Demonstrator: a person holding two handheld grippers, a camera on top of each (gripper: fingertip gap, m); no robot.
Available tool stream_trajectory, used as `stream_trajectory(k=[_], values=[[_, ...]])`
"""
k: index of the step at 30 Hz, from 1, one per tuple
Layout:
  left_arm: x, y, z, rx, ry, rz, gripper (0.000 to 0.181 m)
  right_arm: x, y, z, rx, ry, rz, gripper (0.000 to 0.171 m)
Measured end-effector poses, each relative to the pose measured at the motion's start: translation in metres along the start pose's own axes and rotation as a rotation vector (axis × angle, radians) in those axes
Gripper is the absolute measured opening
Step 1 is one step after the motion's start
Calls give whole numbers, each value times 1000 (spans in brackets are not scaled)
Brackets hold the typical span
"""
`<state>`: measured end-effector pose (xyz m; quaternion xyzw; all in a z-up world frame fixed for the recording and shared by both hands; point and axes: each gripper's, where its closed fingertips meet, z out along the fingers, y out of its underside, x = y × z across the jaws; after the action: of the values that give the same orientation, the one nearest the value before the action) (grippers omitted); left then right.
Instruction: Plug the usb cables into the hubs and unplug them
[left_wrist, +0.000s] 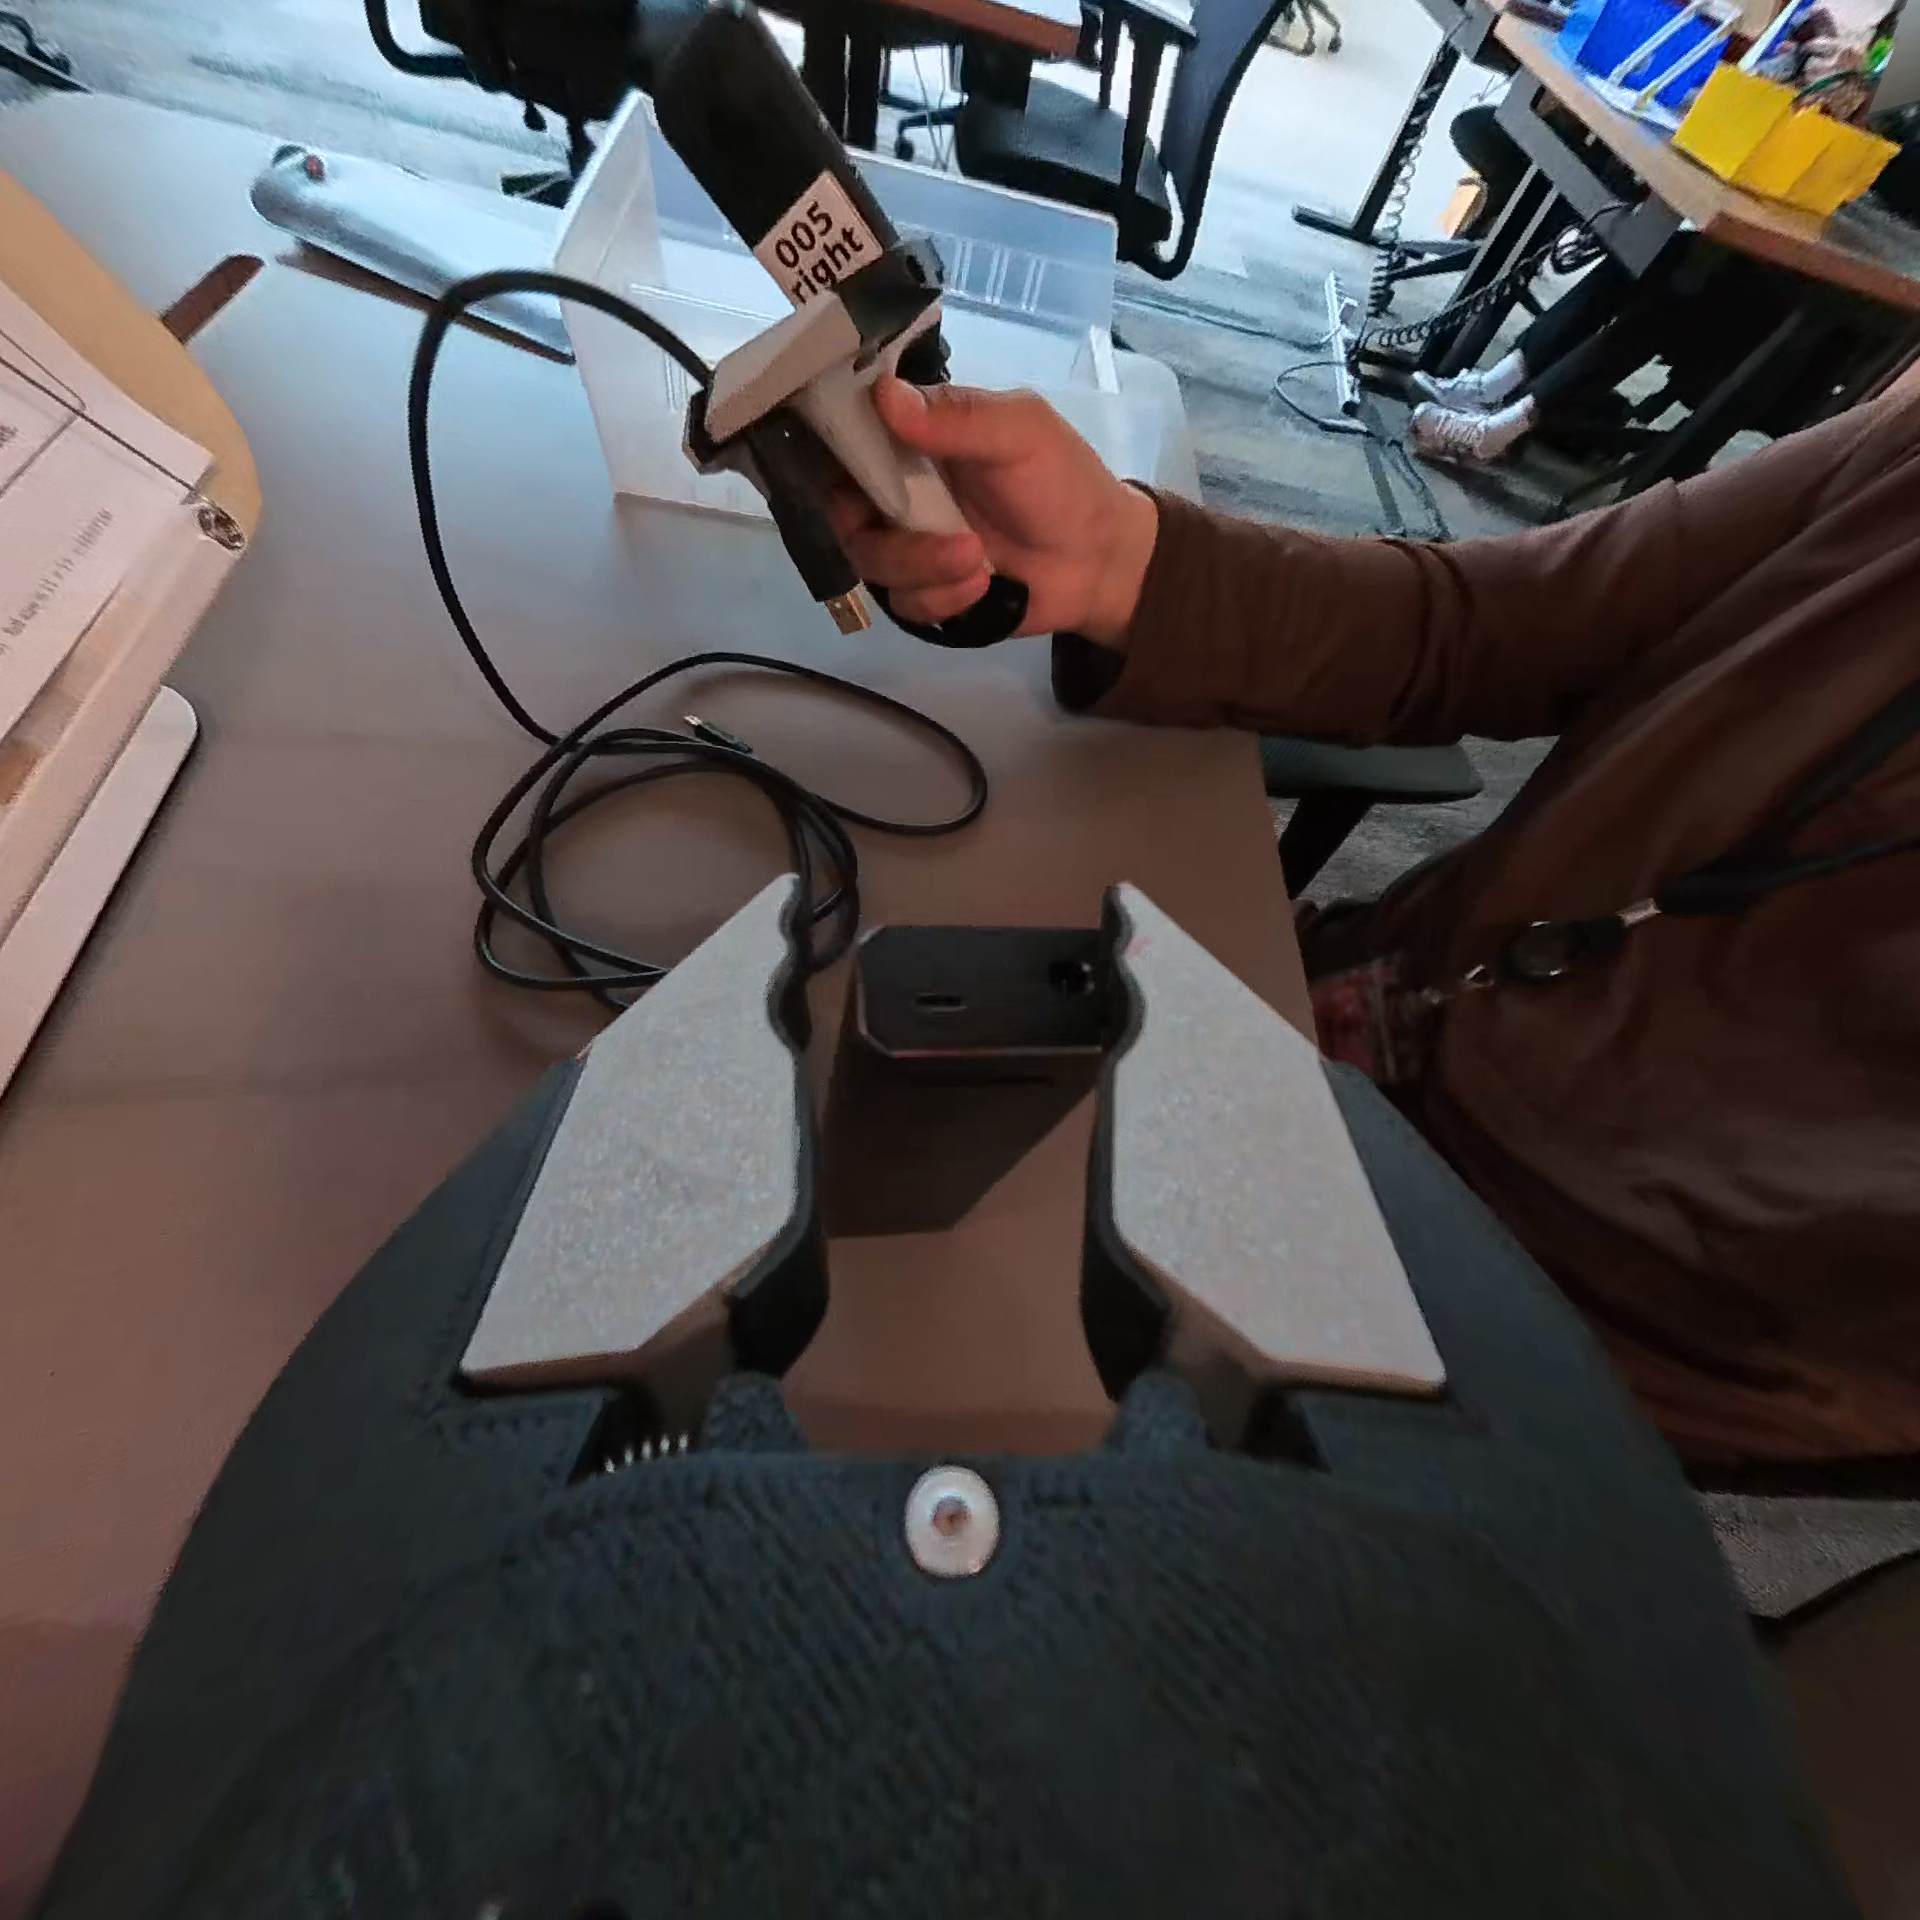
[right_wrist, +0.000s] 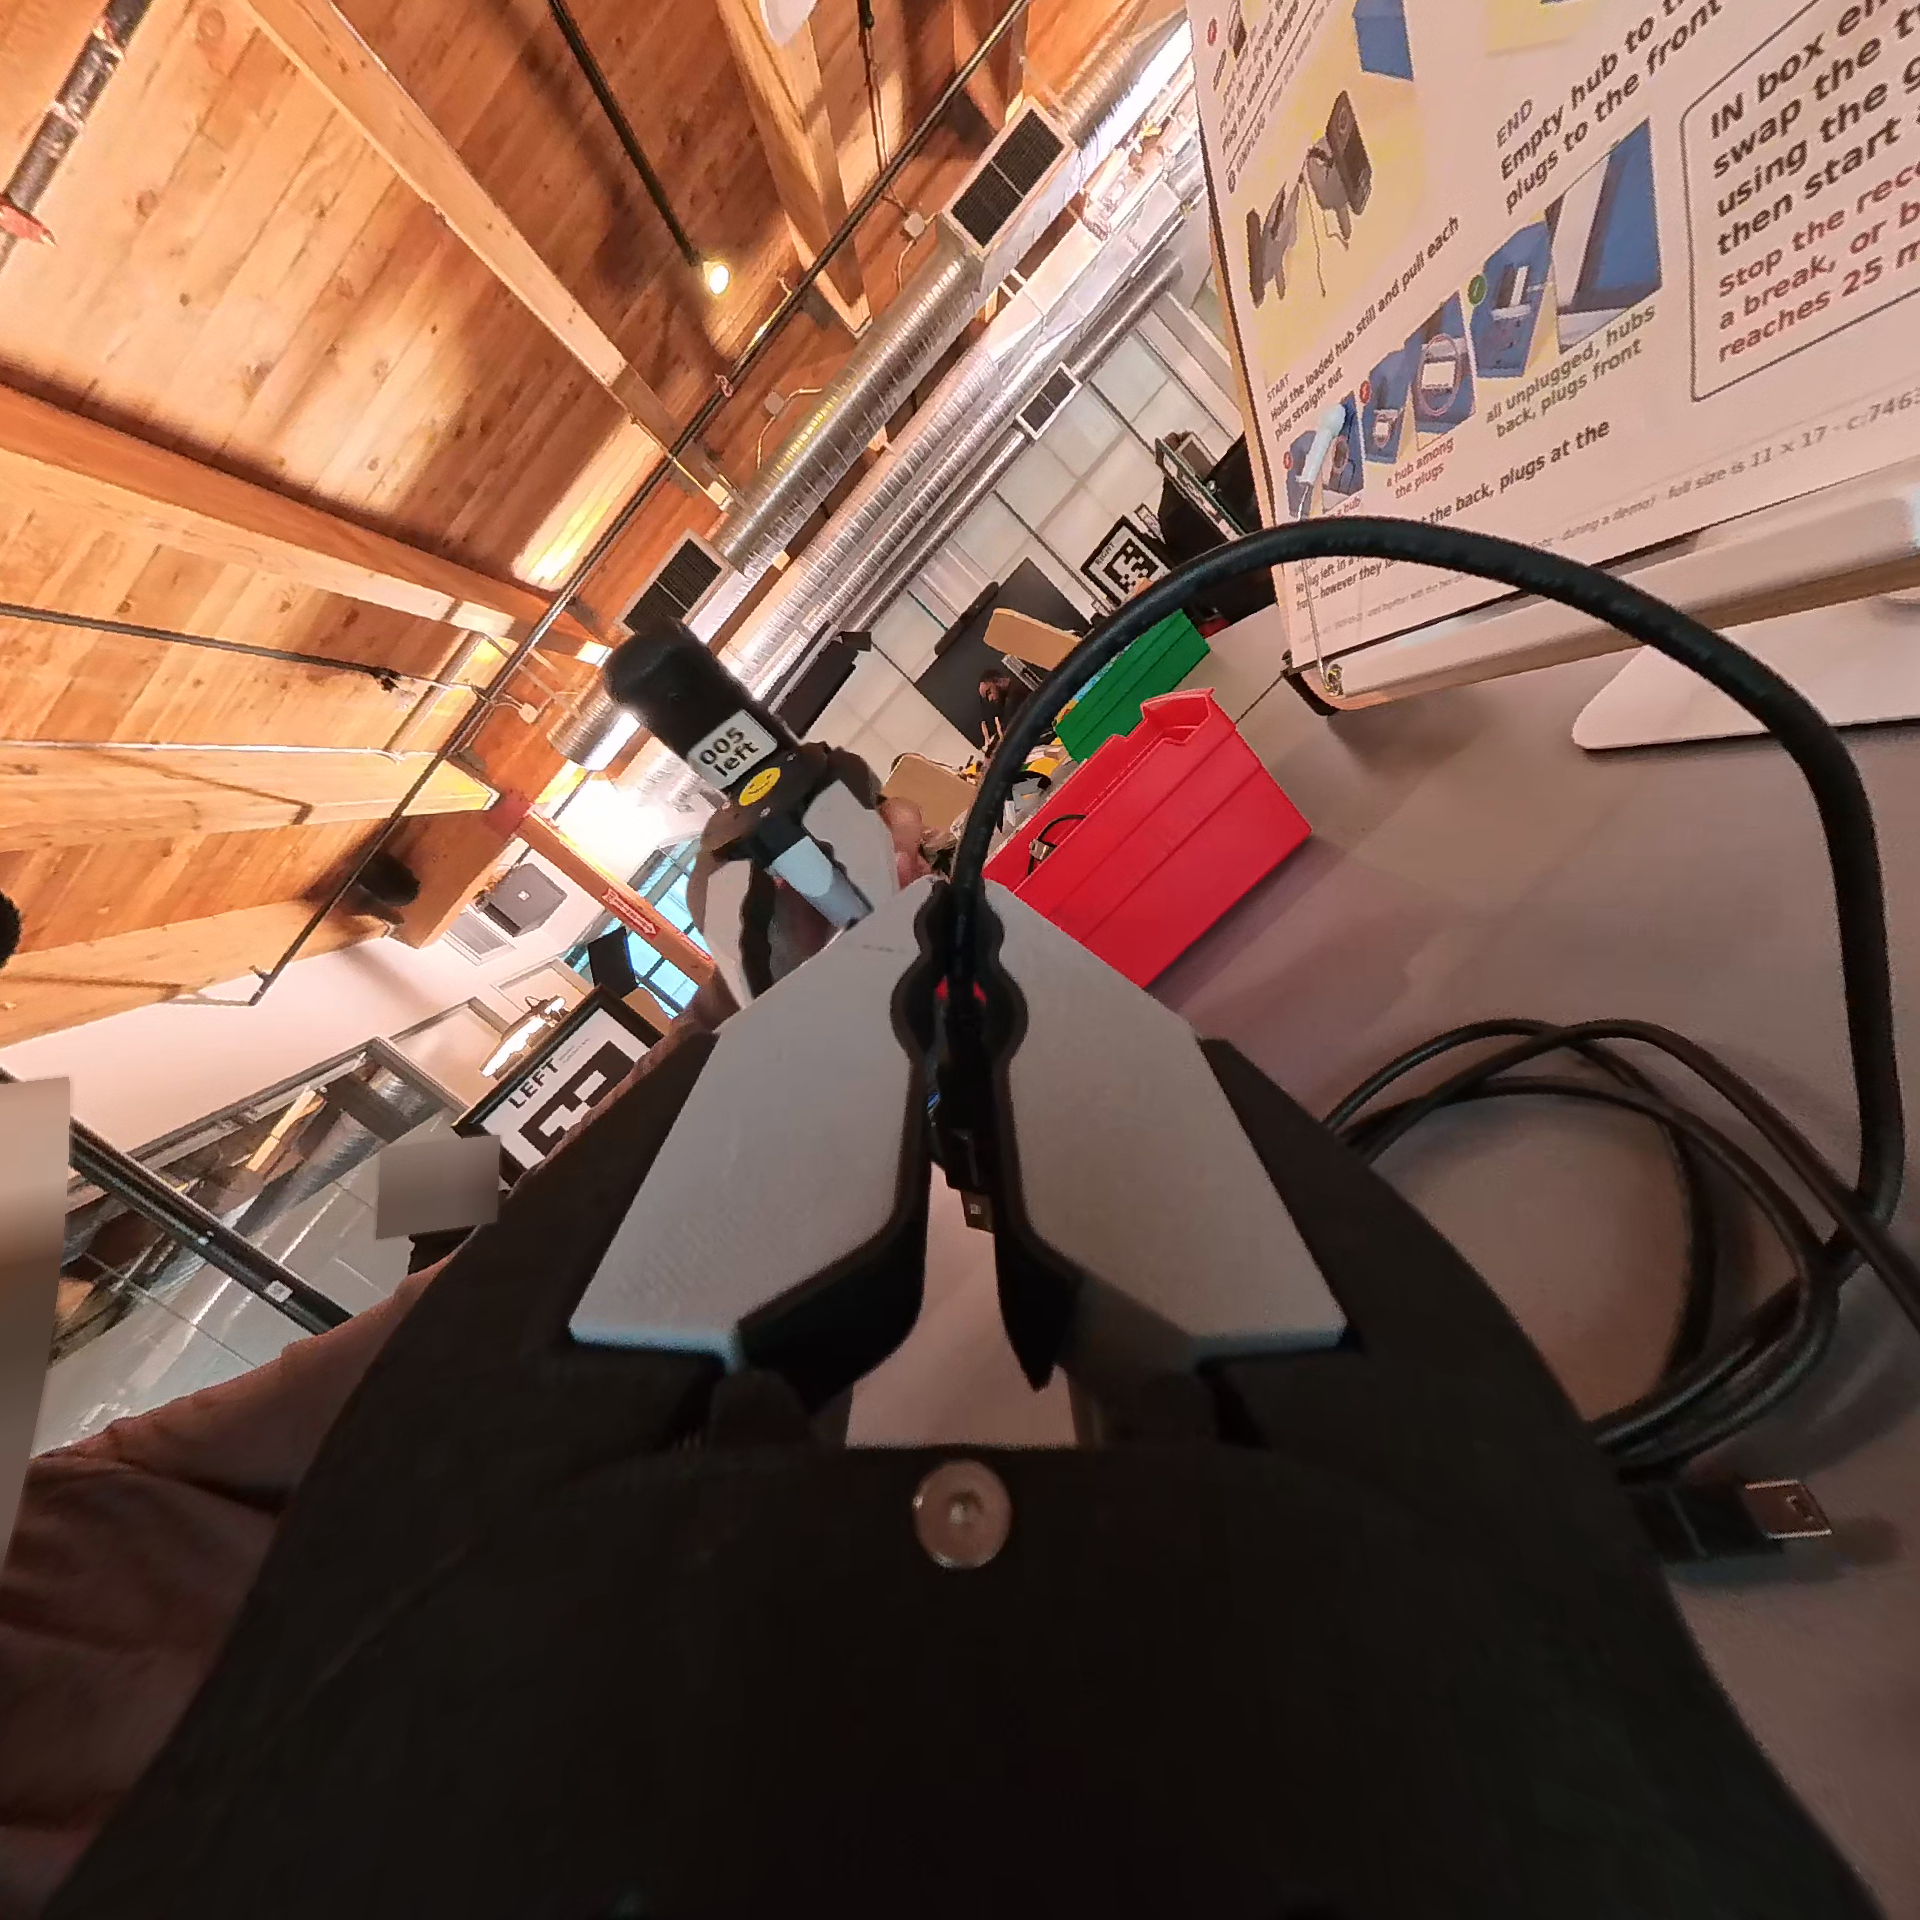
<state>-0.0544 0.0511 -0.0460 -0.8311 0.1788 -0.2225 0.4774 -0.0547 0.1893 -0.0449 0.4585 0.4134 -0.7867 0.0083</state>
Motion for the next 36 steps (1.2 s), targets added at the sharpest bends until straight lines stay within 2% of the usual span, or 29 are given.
stream_trajectory(k=[2,8,13,17,19,22,28,31,36], values=[[-1,0,0,0,-15,-12,48,0,0,0,1,0,2,0],[-2,0,0,3,-21,-28,50,0,0,-1,3,1,1,0],[-4,-8,-6,-11,-69,-24,62,-2,0,0,-1,-4,-1,0],[-16,-36,-14,-33,-328,-113,60,-10,7,6,-38,-25,-17,0],[-7,-47,-11,-56,-469,-94,47,-14,11,10,-60,-34,-31,0],[18,-51,16,-111,-563,4,38,-18,17,15,-84,-40,-40,0],[39,-30,96,-249,-603,83,40,-43,16,15,-78,-155,-42,0],[22,-25,108,-326,-735,139,43,-51,11,12,-58,-173,-77,0],[10,-42,121,-262,-785,190,45,-65,6,8,-19,-262,-50,0]])
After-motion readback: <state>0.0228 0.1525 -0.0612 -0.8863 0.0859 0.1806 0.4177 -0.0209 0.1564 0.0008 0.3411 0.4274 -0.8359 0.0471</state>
